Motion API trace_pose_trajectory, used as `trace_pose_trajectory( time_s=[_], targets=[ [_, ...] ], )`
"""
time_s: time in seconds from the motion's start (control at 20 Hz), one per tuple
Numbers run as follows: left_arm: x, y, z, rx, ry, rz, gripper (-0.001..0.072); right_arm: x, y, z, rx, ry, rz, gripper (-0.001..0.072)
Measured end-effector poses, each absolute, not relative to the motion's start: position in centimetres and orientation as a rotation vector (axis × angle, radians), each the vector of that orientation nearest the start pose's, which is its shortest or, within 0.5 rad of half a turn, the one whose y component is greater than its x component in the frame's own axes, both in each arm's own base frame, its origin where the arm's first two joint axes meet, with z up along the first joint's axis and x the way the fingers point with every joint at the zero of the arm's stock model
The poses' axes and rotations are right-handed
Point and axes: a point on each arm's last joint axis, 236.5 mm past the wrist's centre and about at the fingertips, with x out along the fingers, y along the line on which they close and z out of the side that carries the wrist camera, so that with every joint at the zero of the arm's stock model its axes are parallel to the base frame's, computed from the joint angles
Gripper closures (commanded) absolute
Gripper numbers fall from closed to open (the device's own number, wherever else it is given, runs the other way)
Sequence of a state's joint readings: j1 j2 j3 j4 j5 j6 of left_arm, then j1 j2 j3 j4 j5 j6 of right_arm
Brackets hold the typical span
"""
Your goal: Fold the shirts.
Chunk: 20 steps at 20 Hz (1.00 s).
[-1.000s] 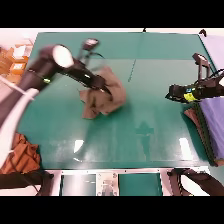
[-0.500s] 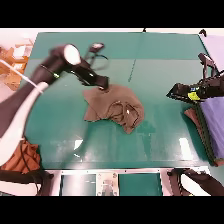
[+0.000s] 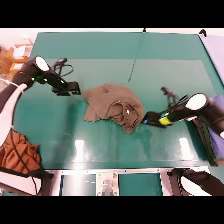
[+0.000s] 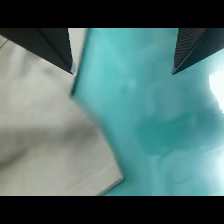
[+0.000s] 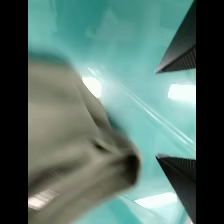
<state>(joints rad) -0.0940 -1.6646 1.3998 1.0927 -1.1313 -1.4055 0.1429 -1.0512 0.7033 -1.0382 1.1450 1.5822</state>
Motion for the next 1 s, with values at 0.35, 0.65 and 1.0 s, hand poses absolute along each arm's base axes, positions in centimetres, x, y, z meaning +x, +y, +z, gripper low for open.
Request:
trace_pose_trajectory(
  time_s=[0.35, 0.65, 1.0],
  targets=[
    [47.1, -18.3, -7.9, -0.494, 1.257, -0.496, 0.0021, 23.7, 20.6, -7.7, 0.413, 1.484, 0.416, 0.0111],
    [48.2, -20.7, -7.7, -0.525, 1.211, -0.543, 0.068, 26.1, 21.1, -9.0, 0.434, 1.466, 0.374, 0.0632],
    [52.4, -19.3, 9.7, -0.435, 0.876, -0.646, 0.0681, 34.5, 16.6, -1.9, 0.422, 1.267, 0.357, 0.0691]
  ],
)
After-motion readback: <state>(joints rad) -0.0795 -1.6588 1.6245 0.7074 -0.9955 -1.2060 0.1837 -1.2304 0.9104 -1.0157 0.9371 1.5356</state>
